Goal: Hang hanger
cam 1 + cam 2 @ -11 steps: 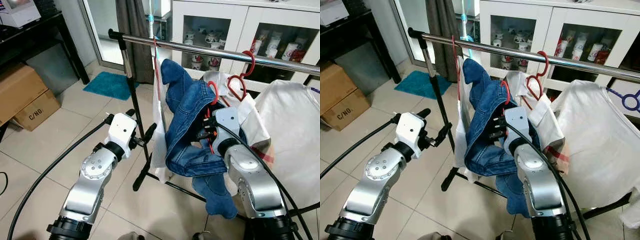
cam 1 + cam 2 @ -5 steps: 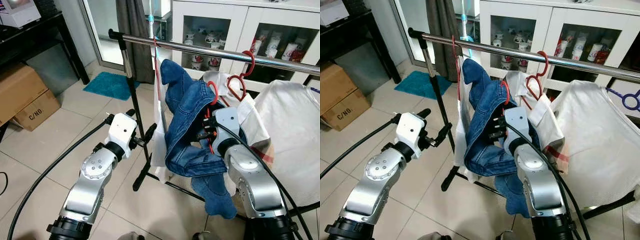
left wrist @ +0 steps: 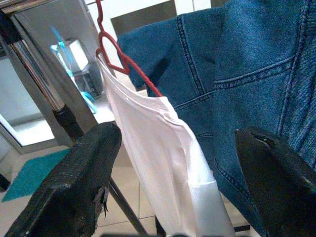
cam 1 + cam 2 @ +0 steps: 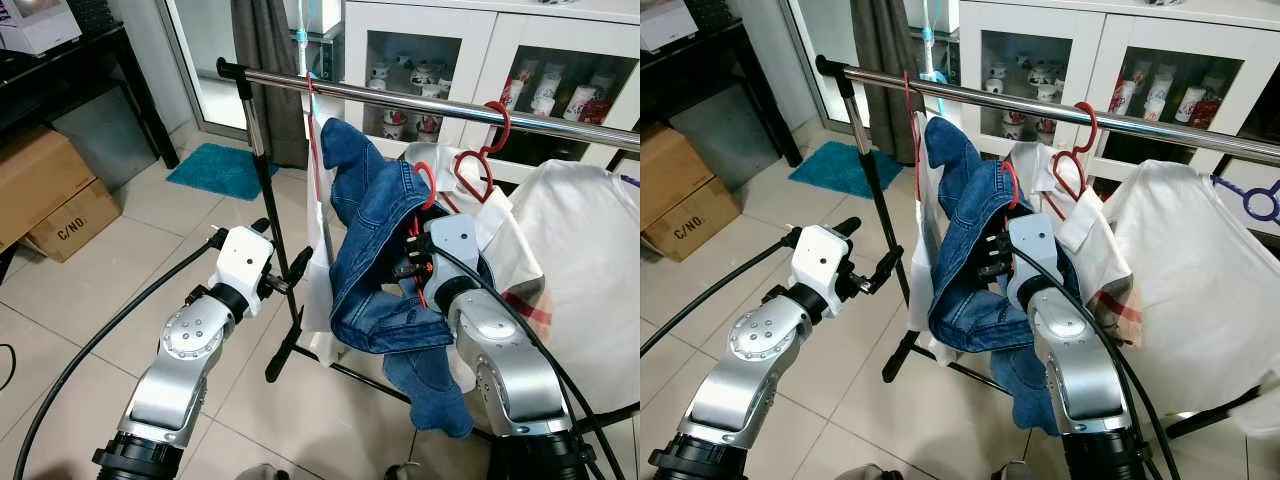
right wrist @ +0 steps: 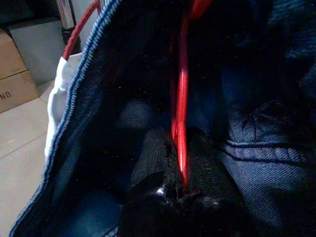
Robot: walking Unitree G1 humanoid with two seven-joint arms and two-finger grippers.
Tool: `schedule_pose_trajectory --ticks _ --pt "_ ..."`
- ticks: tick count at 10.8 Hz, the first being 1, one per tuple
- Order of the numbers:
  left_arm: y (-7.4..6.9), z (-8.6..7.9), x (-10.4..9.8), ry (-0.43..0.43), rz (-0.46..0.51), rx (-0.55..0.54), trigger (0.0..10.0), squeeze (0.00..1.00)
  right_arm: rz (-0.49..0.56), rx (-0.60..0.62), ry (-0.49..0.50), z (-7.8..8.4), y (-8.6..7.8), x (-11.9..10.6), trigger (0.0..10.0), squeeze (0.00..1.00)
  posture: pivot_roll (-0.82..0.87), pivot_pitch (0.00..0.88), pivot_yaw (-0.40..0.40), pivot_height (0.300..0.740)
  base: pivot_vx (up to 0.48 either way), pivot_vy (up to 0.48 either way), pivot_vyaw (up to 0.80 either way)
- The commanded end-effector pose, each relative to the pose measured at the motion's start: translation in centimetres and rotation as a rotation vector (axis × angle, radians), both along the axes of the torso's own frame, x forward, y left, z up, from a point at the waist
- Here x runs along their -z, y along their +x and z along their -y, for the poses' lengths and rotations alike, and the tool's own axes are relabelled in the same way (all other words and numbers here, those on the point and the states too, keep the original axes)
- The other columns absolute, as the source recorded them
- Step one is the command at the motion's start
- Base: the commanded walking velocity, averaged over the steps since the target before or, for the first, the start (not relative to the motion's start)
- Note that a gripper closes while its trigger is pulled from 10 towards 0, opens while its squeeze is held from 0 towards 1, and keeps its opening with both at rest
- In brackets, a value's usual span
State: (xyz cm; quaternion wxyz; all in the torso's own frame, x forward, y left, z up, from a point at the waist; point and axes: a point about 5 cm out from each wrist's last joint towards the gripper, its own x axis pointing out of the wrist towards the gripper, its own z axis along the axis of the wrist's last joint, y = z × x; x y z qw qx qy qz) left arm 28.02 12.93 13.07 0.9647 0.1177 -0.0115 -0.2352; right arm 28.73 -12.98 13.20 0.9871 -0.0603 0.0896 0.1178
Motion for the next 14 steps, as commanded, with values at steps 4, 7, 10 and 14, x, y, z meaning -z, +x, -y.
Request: schedule_pose_trajectory --ticks 4,7,10,14 --pt "-0.1 -0.1 -0.2 0.023 0.013 0.006 10.0 0.00 0.042 -0.021 0.017 -0.5 0.1 -1.1 0.0 0.00 -0.08 0.044 0.074 0.740 -0.072 0.000 0.00" --pt "-0.1 -0.1 -0.2 0.027 0.012 0.006 10.0 0.00 0.041 -0.021 0.018 -0.4 0.1 -1.1 0.0 0.00 -0.08 0.046 0.074 0.740 -0.286 0.000 0.00" --pt "0.0 -0.1 -0.1 0.046 0.009 0.004 10.0 0.00 0.043 -0.024 0.017 -0.5 0.2 -1.1 0.0 0.00 -0.08 0.046 0.075 0.740 -0.087 0.000 0.00" --pt "2.0 1.4 0.4 0.169 0.014 0.141 10.0 1.00 0.068 -0.106 0.026 -1.3 0.3 -2.5 0.0 0.00 -0.09 0.048 0.073 0.740 0.000 0.000 0.00"
